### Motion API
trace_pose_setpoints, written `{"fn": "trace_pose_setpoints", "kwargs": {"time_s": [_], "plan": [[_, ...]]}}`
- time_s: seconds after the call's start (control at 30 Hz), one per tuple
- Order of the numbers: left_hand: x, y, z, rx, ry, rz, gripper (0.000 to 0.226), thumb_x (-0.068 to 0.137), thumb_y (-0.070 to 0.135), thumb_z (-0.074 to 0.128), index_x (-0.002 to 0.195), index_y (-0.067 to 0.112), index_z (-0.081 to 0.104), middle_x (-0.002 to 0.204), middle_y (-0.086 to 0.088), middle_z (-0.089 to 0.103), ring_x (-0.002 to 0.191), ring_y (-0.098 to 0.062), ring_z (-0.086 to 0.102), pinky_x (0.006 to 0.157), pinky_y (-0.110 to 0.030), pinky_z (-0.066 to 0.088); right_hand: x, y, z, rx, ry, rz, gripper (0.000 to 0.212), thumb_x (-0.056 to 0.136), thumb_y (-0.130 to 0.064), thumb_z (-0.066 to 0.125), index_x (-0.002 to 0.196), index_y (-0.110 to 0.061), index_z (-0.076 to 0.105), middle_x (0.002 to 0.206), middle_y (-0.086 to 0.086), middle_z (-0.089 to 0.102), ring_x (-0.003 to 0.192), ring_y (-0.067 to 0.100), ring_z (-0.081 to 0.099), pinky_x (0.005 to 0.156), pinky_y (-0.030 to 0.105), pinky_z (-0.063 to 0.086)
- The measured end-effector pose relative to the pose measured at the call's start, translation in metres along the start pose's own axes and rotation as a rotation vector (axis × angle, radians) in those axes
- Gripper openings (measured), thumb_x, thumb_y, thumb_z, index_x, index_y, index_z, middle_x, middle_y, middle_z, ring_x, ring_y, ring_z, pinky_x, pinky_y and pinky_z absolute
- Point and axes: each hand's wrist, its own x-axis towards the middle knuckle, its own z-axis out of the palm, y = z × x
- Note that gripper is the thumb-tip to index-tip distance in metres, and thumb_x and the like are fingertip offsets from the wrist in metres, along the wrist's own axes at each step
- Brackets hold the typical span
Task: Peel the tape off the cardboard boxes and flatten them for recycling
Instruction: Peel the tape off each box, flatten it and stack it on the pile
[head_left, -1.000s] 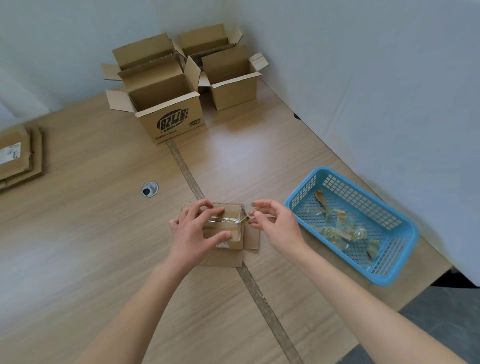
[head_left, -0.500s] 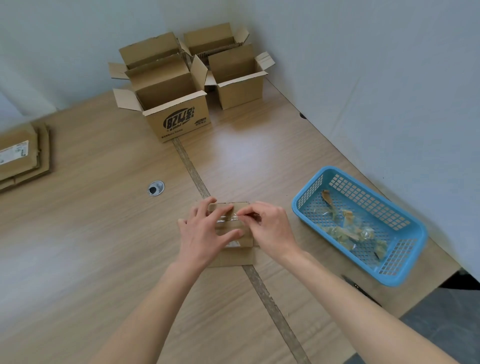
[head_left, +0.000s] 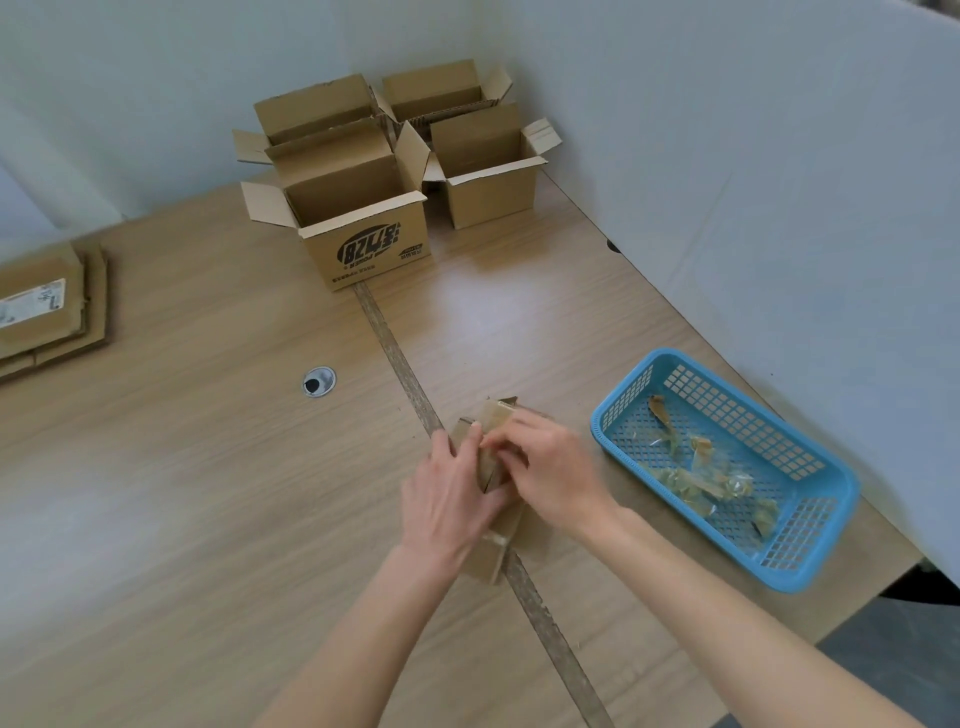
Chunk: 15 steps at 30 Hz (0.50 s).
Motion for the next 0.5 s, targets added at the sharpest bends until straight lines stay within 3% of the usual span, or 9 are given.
{"fn": "trace_pose_setpoints", "kwargs": {"time_s": [0.07,0.13,0.23,0.33,0.4,0.5], "plan": [[0.002,0.009,0.000,-0.013,0.008,-0.036,0.079,0.086,0.066,0.054,0.154,0.032,0.035,0.118,-0.004,0.046,0.092,-0.032,0.065,0.066,-0.035,0.041,-0.010,0.002,-0.005,0.250,-0.044,0.128,0.020,0.085,-0.002,0.074,0.096,-0.019,0.076,0.094,-0.010,0.071,0.090,0.007,0.068,0.083,0.024,0.055],[0.004,0.007,0.000,-0.091,-0.017,-0.036,0.085,0.083,0.073,0.059,0.154,0.032,0.036,0.114,-0.002,0.045,0.092,-0.030,0.063,0.070,-0.037,0.047,-0.013,0.014,-0.018,0.422,-0.015,0.300,0.024,0.088,-0.008,0.075,0.102,-0.027,0.071,0.092,-0.010,0.069,0.091,0.008,0.069,0.081,0.022,0.056],[0.000,-0.003,0.006,-0.312,-0.077,0.050,0.103,0.075,0.073,0.070,0.159,0.028,0.030,0.109,0.005,0.043,0.093,-0.018,0.054,0.081,-0.032,0.047,-0.011,0.033,-0.034,0.301,0.030,0.362,0.044,0.089,-0.016,0.075,0.125,-0.031,0.057,0.097,-0.009,0.061,0.078,0.006,0.063,0.074,0.021,0.052],[-0.002,-0.007,0.011,-0.447,-0.150,0.100,0.110,0.072,0.064,0.081,0.160,0.024,0.028,0.115,0.008,0.046,0.092,-0.014,0.055,0.089,-0.030,0.049,-0.004,0.037,-0.037,-0.015,-0.115,0.259,0.065,0.080,-0.037,0.082,0.137,-0.032,0.052,0.106,-0.010,0.048,0.073,0.006,0.055,0.078,0.025,0.050],[0.001,-0.007,0.010,-0.456,-0.185,0.106,0.110,0.071,0.058,0.084,0.159,0.023,0.028,0.116,0.008,0.047,0.094,-0.017,0.058,0.093,-0.035,0.051,-0.003,0.038,-0.035,-0.155,-0.163,0.205,0.056,0.078,-0.047,0.082,0.128,-0.033,0.061,0.102,-0.009,0.042,0.077,0.007,0.051,0.078,0.027,0.048],[0.012,-0.009,0.001,-0.467,-0.236,0.132,0.093,0.076,0.045,0.086,0.155,0.023,0.041,0.111,0.010,0.051,0.090,-0.015,0.063,0.091,-0.031,0.052,-0.008,0.040,-0.031,-0.175,-0.041,0.110,0.023,0.085,-0.035,0.079,0.103,-0.024,0.072,0.094,-0.009,0.042,0.074,0.009,0.049,0.071,0.025,0.040]]}}
